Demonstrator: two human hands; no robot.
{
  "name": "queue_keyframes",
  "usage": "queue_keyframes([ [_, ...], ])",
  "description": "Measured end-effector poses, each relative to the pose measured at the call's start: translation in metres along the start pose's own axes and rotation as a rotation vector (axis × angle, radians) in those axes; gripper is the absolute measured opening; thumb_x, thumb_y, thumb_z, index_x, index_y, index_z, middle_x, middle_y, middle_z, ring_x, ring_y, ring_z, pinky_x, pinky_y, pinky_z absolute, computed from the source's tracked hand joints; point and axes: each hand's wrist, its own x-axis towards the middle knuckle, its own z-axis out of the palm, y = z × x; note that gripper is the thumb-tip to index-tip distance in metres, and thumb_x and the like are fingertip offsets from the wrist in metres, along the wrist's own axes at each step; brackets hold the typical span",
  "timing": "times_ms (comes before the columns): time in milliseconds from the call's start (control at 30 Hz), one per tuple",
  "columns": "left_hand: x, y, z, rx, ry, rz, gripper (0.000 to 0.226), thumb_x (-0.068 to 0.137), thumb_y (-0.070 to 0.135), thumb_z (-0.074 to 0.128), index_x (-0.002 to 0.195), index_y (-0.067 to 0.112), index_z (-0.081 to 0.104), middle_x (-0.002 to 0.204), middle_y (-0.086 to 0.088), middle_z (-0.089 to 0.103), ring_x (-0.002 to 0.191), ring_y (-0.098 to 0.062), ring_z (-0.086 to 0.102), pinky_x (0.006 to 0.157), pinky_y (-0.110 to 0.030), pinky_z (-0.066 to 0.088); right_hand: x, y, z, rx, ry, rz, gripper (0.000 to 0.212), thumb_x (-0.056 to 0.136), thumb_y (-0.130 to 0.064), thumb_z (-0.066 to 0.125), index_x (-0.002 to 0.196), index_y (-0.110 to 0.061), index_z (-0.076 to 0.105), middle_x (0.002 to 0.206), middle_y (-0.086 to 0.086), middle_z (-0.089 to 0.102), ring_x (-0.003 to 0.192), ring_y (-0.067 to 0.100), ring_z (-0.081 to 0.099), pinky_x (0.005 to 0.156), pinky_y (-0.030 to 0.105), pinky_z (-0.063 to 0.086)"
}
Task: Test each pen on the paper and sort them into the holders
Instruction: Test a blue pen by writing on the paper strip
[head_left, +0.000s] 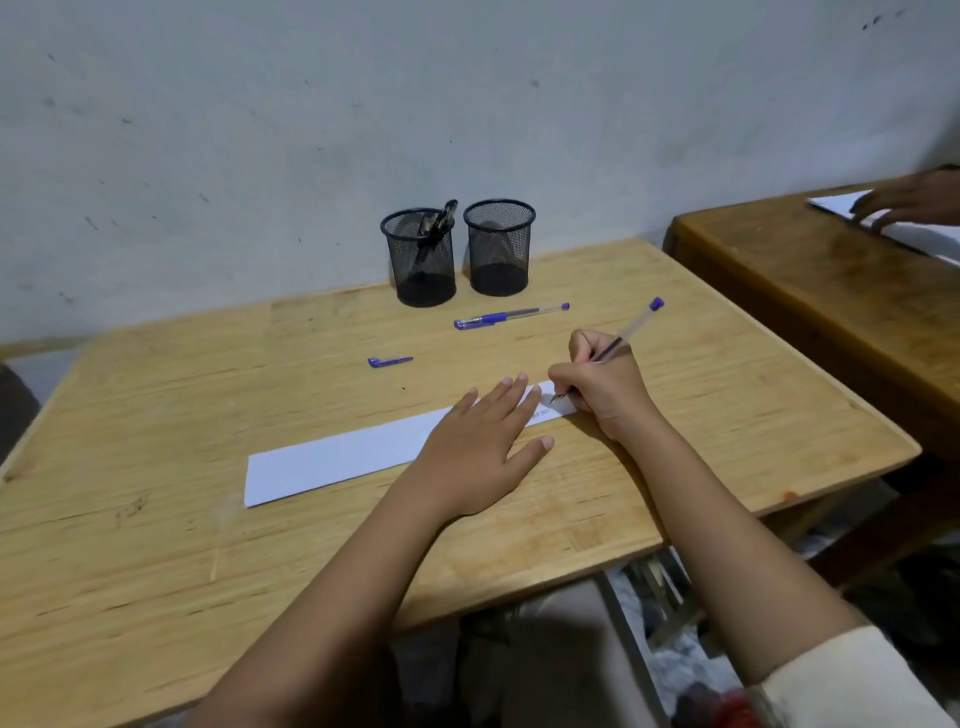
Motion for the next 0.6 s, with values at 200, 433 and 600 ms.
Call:
queue_keyframes([
  [200,0.0004,-0.0003,0.0001,-0.007,0.009,0.000,0.059,0.097,0.050,0.022,0.150,0.028,0.006,0.159,0.009,-0.002,0.145,-0.004,-0.005,0.120,-0.032,-0.003,0.0009,0.0028,0.0016,-0.042,0.000,-0.031,0.033,0.049,-0.005,0.058,0.044,-0.020,0.029,0.047,-0.002,0.030,0.046,0.018,0.031,0.046,0.026,0.029],
  [433,-0.0002,-0.0005,-0.0006,-0.006,0.005,-0.001,0.059,0.097,0.050,0.021,0.150,0.028,0.006,0.159,0.009,-0.003,0.145,-0.005,-0.005,0.120,-0.031,-0.003,-0.0005,0.0039,0.0018,-0.101,-0.035,-0.056,0.028,0.053,-0.008,0.060,0.050,-0.015,0.032,0.052,0.005,0.033,0.051,0.020,0.035,0.049,0.027,0.033],
  [600,-0.0001,0.0002,-0.0010,0.003,-0.001,-0.004,0.059,0.097,0.050,0.020,0.150,0.027,0.005,0.159,0.008,-0.004,0.145,-0.005,-0.005,0.120,-0.032,-0.002,0.0003,0.0047,0.0000,-0.117,-0.028,-0.072,0.034,0.059,0.002,0.061,0.050,-0.015,0.032,0.052,0.004,0.032,0.049,0.017,0.034,0.051,0.026,0.034],
])
